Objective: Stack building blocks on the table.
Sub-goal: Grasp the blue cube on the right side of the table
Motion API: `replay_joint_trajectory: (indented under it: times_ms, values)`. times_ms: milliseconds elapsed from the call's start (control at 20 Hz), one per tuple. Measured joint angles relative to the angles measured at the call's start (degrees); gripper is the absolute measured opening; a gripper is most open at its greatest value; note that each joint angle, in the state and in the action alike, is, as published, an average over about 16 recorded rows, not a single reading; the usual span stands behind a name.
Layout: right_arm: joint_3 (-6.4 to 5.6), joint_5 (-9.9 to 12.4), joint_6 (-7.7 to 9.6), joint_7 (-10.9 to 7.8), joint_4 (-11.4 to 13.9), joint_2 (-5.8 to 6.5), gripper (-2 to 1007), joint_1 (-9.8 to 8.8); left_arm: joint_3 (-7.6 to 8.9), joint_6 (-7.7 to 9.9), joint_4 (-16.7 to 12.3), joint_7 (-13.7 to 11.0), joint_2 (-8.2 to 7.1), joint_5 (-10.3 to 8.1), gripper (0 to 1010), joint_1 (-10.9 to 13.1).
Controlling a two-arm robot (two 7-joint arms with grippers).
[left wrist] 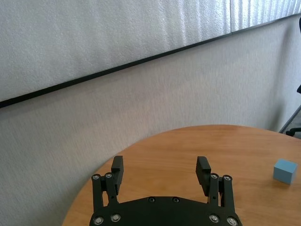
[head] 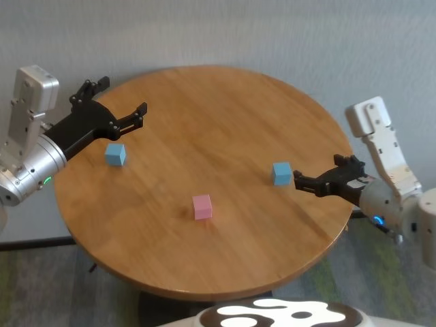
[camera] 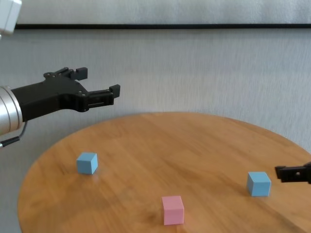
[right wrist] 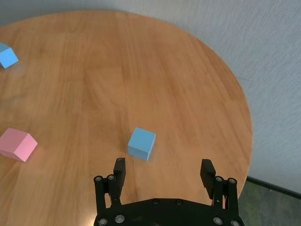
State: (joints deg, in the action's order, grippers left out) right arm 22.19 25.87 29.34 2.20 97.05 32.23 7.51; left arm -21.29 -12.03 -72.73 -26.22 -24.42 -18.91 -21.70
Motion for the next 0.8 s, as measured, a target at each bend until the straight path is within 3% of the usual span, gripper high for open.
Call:
replay_joint_trajectory:
  times_ms: [150, 300, 600, 800]
  values:
    - [0.87, -0.9, 2.06, 1.13, -0.2, -1.41, 1005, 0.59, -0.02, -0.01, 0.0, 0.0, 0.01, -0.01, 1000, 0.0]
    - [2.06, -2.5, 2.96, 2.42, -1.5, -3.21, 1005, 1.63, -0.03, -0.01, 0.0, 0.0, 0.01, -0.02, 1000, 0.0]
    - [4.02, -5.5, 3.29, 4.63, -5.8, -7.42, 1005, 4.22, -0.05, -0.02, 0.1, 0.0, 0.01, -0.04, 1000, 0.0]
    - [4.56, -6.6, 3.27, 5.68, -8.9, -10.24, 1005, 5.94, -0.06, -0.02, 0.1, 0.0, 0.01, -0.04, 1000, -0.1]
